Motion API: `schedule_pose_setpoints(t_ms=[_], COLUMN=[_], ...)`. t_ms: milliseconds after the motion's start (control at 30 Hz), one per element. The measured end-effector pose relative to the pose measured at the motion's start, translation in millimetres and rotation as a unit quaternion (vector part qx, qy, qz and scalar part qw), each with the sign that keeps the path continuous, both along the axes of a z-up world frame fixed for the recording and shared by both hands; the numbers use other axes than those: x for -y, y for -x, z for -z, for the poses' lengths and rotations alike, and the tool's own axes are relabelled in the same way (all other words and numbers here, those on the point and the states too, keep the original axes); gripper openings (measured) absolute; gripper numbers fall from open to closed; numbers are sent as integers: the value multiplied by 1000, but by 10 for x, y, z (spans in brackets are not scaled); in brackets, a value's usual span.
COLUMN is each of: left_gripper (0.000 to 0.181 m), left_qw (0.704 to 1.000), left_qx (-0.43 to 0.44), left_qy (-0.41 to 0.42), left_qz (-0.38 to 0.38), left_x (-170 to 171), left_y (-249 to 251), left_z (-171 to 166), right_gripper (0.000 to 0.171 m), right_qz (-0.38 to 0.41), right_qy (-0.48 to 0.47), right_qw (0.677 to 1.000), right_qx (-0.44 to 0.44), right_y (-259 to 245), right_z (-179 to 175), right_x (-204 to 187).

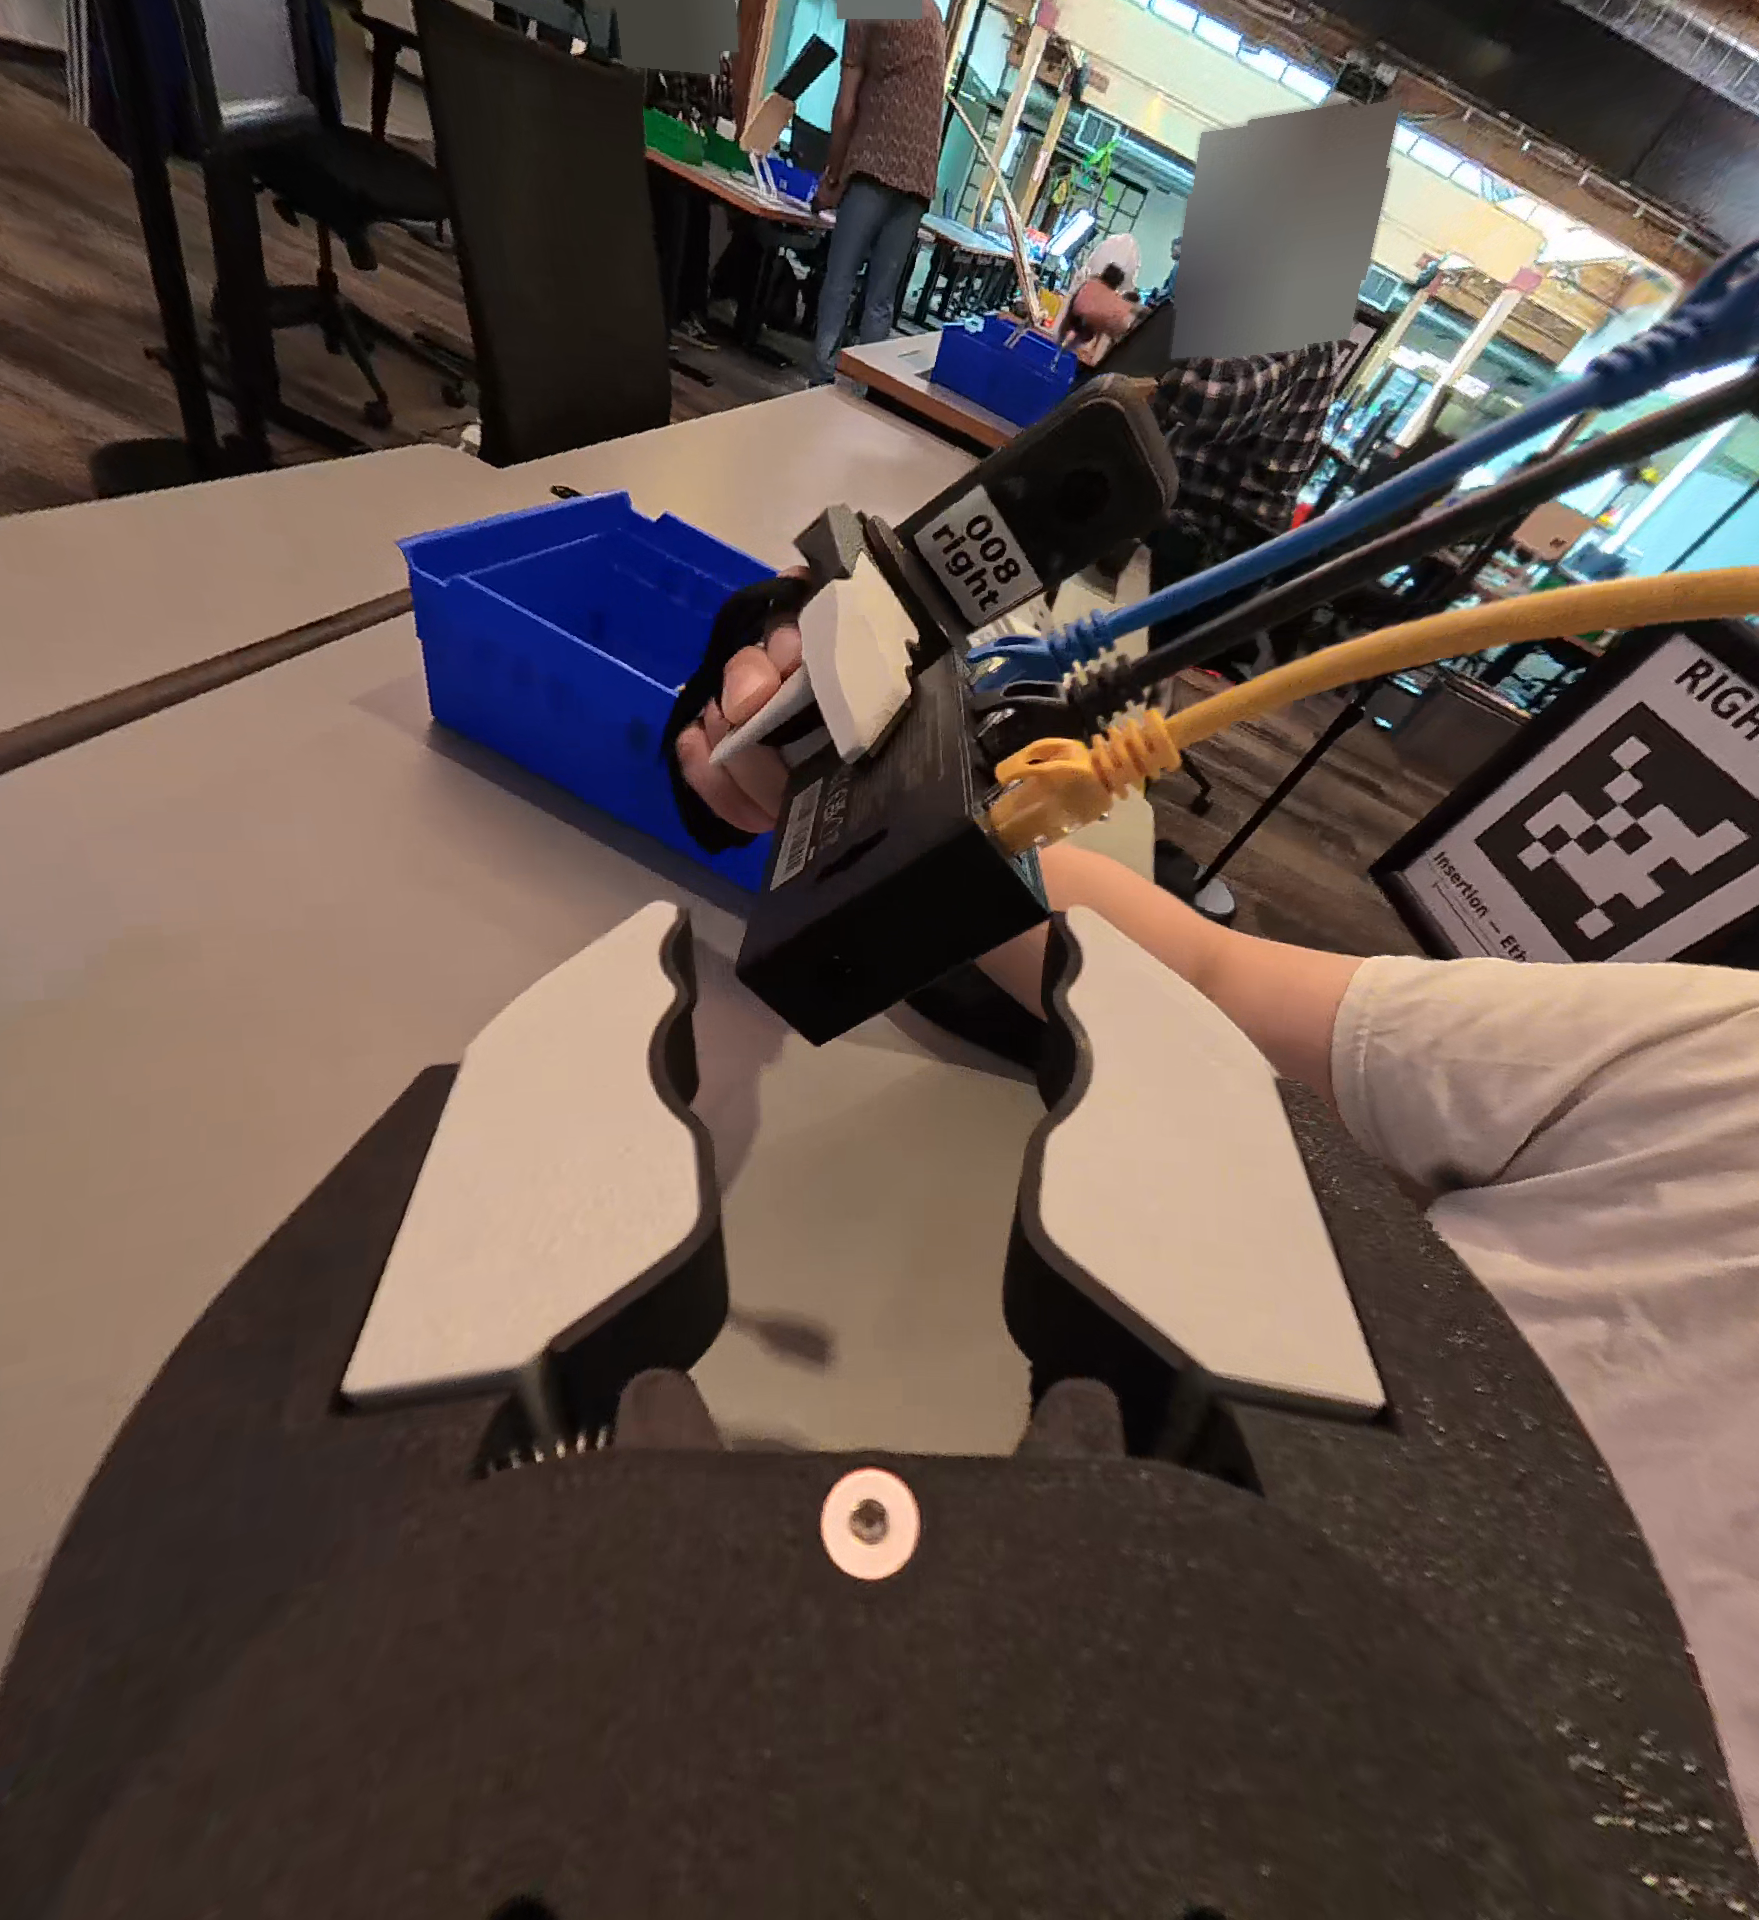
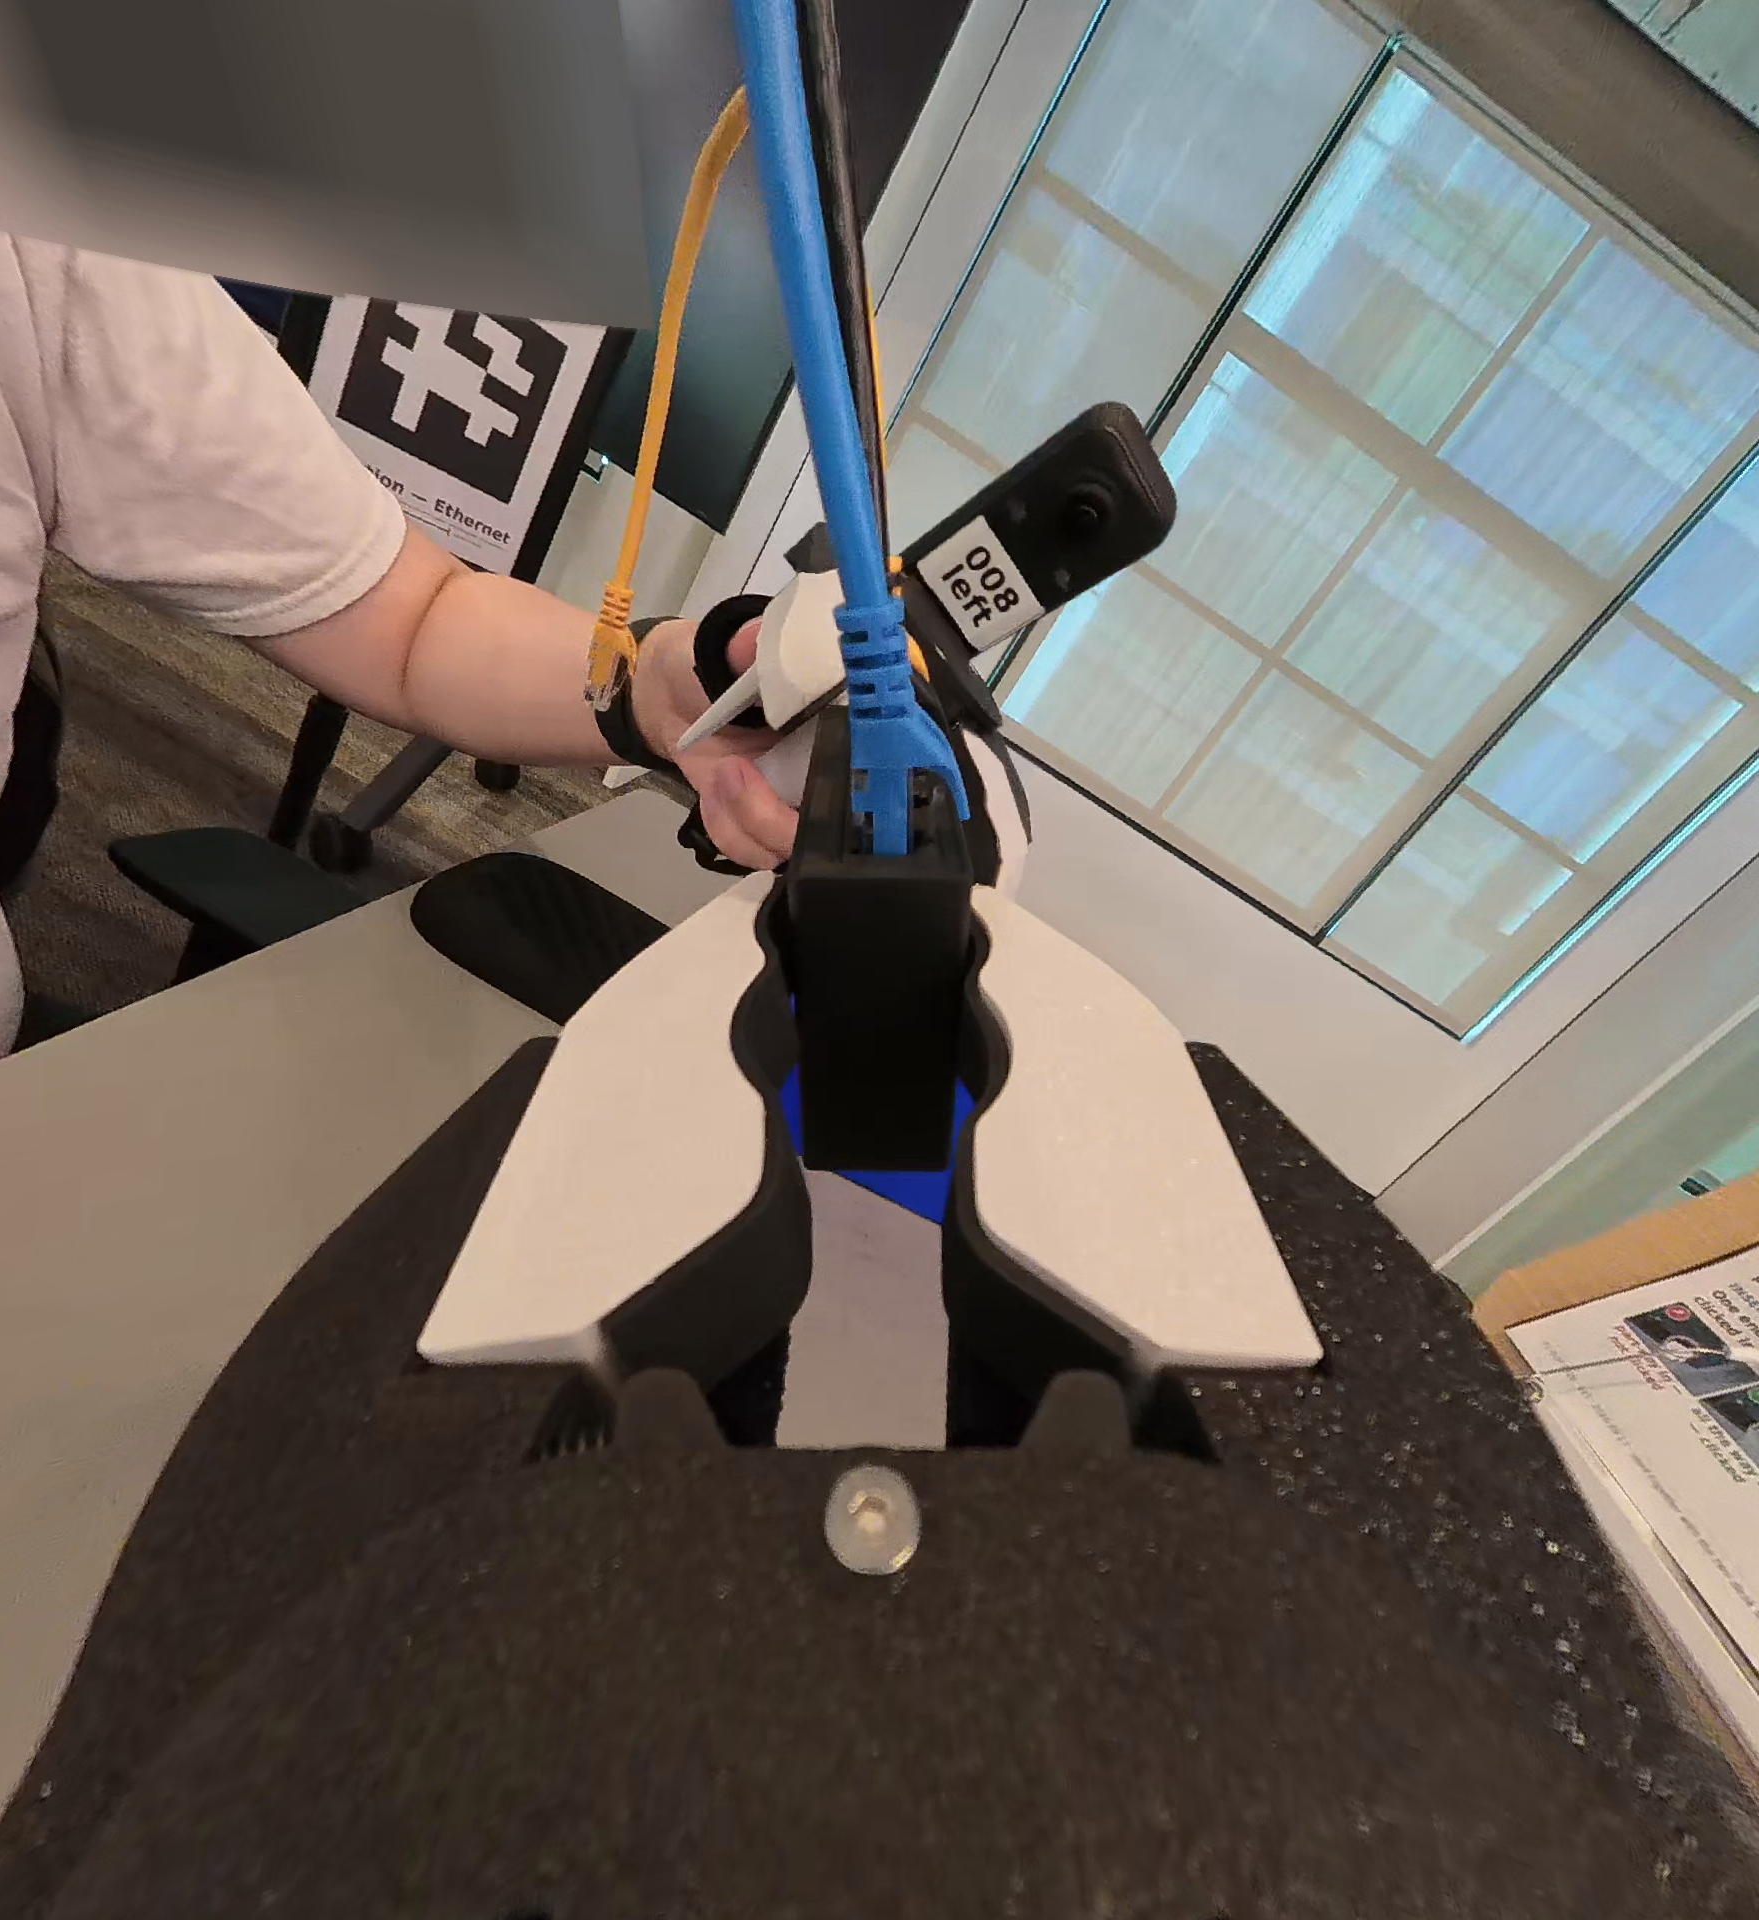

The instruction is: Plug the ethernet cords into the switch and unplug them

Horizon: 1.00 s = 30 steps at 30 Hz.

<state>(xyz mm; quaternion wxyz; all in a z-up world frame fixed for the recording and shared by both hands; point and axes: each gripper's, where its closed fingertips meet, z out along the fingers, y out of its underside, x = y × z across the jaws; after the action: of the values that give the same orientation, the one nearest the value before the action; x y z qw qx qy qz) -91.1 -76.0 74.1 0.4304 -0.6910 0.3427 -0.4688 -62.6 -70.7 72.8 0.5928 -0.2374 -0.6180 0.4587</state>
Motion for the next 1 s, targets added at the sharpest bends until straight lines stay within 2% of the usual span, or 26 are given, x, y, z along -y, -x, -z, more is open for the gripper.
schedule_pose_setpoints(t_ms=[67, 133, 333, 500, 667, 700, 867, 1000], left_gripper=[62, 60, 56, 39, 35, 29, 35, 29], left_qw=[1000, 999, 989, 977, 972, 969, 961, 958], left_qx=[4, -16, -66, -99, -113, -123, -161, -161], left_qy=[5, -33, -130, -186, -208, -213, -227, -238], left_qz=[9, 9, 15, -8, -6, -6, -11, -20], left_x=[12, 4, -34, -123, -118, -120, -134, -146], left_y=[-11, -27, -101, -146, -245, -264, -317, -324], left_z=[17, 59, 168, 189, 191, 213, 331, 349], right_gripper=[26, 27, 26, 26, 26, 27, 26, 26], right_qz=[3, 8, -55, -97, -108, -107, -134, -128], right_qy=[0, 9, 110, 171, 174, 173, 186, 180], right_qw=[1000, 1000, 992, 981, 979, 979, 973, 975], right_qx=[10, 20, 19, 4, 17, 18, -3, 5], right_y=[26, 56, 84, 71, 85, 95, 16, 18], right_z=[27, 60, 83, 93, 188, 204, 154, 182], right_x=[-3, -28, -30, -70, -76, -81, -70, -78])
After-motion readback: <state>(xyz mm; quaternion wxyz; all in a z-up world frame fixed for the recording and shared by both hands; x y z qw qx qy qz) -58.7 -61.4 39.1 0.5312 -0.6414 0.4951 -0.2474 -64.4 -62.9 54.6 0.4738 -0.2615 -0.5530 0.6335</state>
